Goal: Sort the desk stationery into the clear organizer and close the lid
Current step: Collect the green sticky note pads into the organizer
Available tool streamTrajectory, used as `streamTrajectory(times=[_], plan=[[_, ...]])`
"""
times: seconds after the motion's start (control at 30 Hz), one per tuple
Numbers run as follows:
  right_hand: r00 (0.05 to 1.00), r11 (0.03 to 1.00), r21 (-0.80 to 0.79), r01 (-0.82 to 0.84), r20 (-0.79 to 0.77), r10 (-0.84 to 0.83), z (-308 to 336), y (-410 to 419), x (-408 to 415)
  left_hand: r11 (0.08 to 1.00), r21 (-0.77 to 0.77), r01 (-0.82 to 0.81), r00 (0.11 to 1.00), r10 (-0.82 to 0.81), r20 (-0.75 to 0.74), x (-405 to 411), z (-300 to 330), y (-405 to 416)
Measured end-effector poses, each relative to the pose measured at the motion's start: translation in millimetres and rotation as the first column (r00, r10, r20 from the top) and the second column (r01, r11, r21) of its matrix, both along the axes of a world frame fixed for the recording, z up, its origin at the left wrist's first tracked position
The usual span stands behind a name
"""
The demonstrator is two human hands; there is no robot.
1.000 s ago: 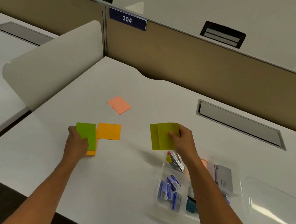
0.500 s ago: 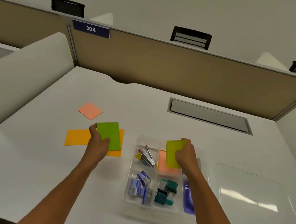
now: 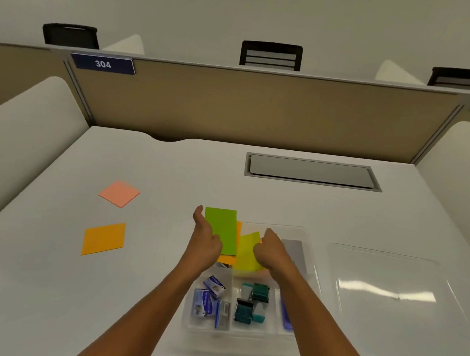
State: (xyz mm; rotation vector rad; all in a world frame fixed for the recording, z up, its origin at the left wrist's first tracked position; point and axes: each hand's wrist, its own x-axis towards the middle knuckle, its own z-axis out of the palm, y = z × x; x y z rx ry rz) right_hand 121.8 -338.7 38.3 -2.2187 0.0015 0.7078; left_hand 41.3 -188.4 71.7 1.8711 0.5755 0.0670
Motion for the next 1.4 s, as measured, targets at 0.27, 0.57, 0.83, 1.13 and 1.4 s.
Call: streamTrajectory(times=[0.27,0.57,0.83,1.13,1.4], plan=[[0.994,0.975,0.202,0.097,0.023,-0.103,10.7,-38.0,3.6,0.998,0.03,0.054,0.989,-0.05,-0.14,25.5,-4.3,-34.5],[0.969,0.936,0.277,0.216,0.059,-0.241,11.5,-72.3,1.5,0.957,0.158,0.243,0.938,-0.19,-0.291,39.0,-12.0,-68.1],[0.963,0.923,0.307,0.23,0.064,-0.261,15.5,-71.6,-2.8,0.873,0.321,0.368,0.909,-0.264,-0.323,38.5,-14.5,-56.2],[0.978,0.912,0.393,0.116,0.116,-0.174,18.7,-17.0,-11.1,0.88,0.442,0.172,0.983,-0.182,-0.021,12.1,-13.5,-0.6],[0.984,0.93,0.356,-0.093,0.172,0.032,24.9,73.8,-25.0,0.843,0.537,0.024,0.998,0.007,-0.056,-38.3,-32.6,98.4]])
